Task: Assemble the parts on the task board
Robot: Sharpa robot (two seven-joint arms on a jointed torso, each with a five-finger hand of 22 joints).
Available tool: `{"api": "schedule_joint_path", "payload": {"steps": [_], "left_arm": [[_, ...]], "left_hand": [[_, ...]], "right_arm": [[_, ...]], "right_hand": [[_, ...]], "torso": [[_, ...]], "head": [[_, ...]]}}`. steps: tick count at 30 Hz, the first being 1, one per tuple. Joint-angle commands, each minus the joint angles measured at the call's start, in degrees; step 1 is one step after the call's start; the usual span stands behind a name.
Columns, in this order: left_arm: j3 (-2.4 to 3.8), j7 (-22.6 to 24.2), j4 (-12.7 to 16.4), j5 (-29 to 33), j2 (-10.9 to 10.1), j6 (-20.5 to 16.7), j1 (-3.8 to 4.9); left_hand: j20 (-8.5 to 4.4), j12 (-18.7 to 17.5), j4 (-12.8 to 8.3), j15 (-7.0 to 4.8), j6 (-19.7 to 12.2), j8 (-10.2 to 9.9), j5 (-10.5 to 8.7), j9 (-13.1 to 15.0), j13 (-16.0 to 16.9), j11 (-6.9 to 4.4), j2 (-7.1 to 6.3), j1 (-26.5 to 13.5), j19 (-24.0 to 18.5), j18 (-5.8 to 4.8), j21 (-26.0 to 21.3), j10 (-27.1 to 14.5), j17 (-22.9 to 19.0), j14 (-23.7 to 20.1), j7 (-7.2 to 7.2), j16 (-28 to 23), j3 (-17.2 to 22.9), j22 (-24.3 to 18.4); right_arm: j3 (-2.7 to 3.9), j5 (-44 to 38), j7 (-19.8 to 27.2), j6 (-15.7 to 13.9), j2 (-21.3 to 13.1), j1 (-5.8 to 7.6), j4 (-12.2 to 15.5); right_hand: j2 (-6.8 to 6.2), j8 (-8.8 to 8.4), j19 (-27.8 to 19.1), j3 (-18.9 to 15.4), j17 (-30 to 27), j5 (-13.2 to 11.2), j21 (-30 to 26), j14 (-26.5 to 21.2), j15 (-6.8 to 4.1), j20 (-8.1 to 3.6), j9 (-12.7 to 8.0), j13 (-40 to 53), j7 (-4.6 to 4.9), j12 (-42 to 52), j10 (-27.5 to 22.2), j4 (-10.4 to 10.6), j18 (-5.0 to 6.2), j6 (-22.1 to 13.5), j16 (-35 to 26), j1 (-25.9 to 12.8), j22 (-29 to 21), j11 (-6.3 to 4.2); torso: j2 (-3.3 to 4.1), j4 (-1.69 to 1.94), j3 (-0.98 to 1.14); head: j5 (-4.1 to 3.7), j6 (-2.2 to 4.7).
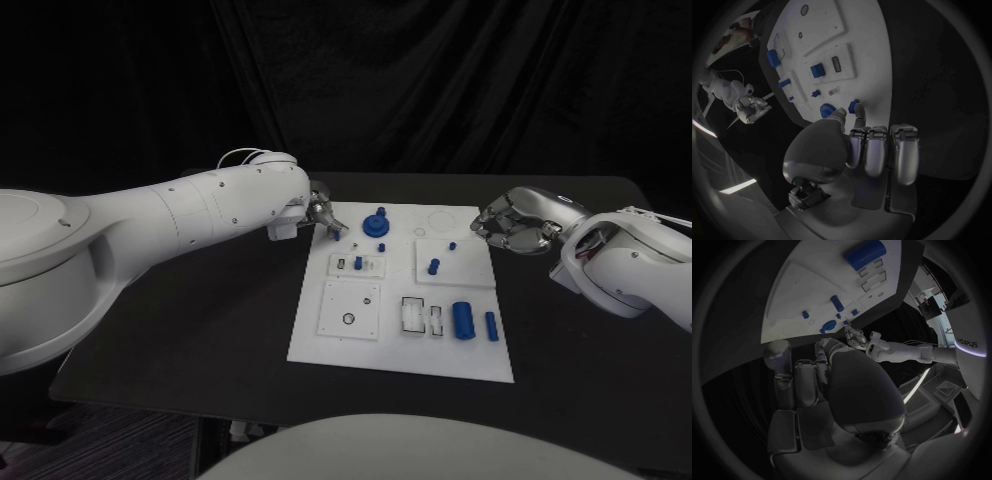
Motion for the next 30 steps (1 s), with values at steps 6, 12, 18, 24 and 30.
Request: {"api": "schedule_joint_path", "payload": {"steps": [6,12,18,24,30], "left_arm": [[0.04,1.3,-0.2,-0.1,0.3,0.8,-0.25],[0.04,1.1,-0.2,-0.1,0.4,1.0,-0.3],[0.04,0.9,-0.3,-0.1,0.4,1.5,-0.34],[0.04,1.0,-0.3,-0.1,0.4,1.6,-0.37],[0.04,1.0,-0.3,-0.1,0.4,1.8,-0.4]], "left_hand": [[0.42,0.0,-0.8,0.4,-0.5,-0.5,4.35,-0.3,15.0,0.51,-0.21,1.2,5.9,-0.79,-0.2,6.0,15.1,5.9,-0.2,0.2,1.3,15.1],[0.4,0.0,-1.3,0.34,-0.4,-0.6,6.41,-0.5,15.0,0.42,-0.43,1.7,5.9,-0.79,-0.2,6.0,15.1,5.9,-0.31,0.2,2.5,15.1],[0.34,0.0,-1.7,0.27,-0.3,-0.7,8.37,-0.6,15.0,0.34,-0.88,2.1,5.9,-0.79,-0.2,6.0,15.1,5.9,-0.41,0.2,3.8,15.1],[0.26,0.0,-2.1,0.16,-0.1,-0.7,10.73,-0.7,15.0,0.25,-1.43,2.3,5.9,-0.79,-0.2,6.0,15.1,5.9,-0.5,0.2,5.5,15.1],[0.15,0.0,-3.0,0.06,0.0,-0.7,13.44,-0.7,15.0,0.1,-2.47,2.6,5.9,-0.79,-0.2,6.0,15.1,5.9,-0.64,0.2,8.5,15.1]], "right_arm": [[0.05,0.0,-1.0,0.4,0.0,-0.16,-0.1],[0.05,0.0,-1.1,0.7,0.1,-0.16,-0.1],[0.05,0.0,-1.3,0.9,0.2,-0.18,-0.1],[0.05,0.0,-1.3,1.0,0.2,-0.2,-0.2],[0.05,0.0,-1.4,1.1,0.2,-0.22,-0.2]], "right_hand": [[0.19,0.17,0.1,0.4,1.8,0.3,-0.1,0.3,0.03,0.0,0.1,1.6,-0.06,0.3,0.3,0.0,-0.7,0.3,0.1,0.1,6.1,-0.13],[0.19,0.17,0.1,0.4,1.8,0.3,-0.1,0.3,0.03,0.0,0.1,1.6,-0.06,0.3,0.3,0.0,-0.7,0.3,0.1,0.1,6.1,-0.13],[0.22,0.15,0.1,0.4,1.8,0.3,-0.2,0.3,0.03,0.0,0.1,1.6,-0.05,0.3,0.2,-0.1,-0.68,0.3,0.1,0.1,6.1,-0.13],[0.22,0.15,0.0,0.4,1.7,0.4,-0.4,0.2,0.03,0.0,0.1,1.5,-0.05,0.3,0.2,-0.1,-0.65,0.3,0.0,0.1,6.0,-0.13],[0.22,0.15,0.0,0.4,1.7,0.4,-0.4,0.2,0.03,0.0,0.1,1.5,-0.05,0.3,0.2,-0.1,-0.65,0.3,0.0,0.1,6.0,-0.13]], "torso": [[0.01,0.0,-0.01],[-0.04,0.02,0.01],[-0.01,0.01,0.0],[0.01,0.02,0.0],[-0.03,0.03,0.02]], "head": [[0.09,0.01],[0.13,0.01],[0.2,0.01],[0.23,0.01],[0.28,0.01]]}}
